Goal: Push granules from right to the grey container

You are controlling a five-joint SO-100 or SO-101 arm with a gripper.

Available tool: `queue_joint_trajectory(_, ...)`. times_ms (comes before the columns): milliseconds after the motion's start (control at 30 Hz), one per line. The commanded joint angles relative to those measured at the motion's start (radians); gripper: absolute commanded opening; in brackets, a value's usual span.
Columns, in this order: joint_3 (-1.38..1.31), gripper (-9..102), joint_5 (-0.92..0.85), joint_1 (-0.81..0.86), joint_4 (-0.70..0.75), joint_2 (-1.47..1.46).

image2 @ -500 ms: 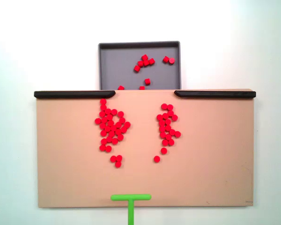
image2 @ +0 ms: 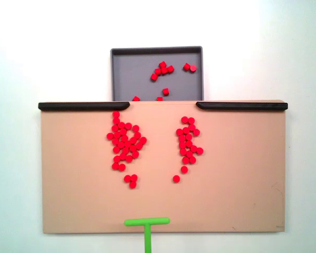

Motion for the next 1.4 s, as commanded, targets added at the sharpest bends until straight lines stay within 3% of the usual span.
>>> queue_joint_trajectory(0, -0.020, 0, -0.009, 0.006, -0.003, 0.018)
queue_joint_trajectory(1367, -0.020, 0, 0.003, 0.008, -0.002, 0.040)
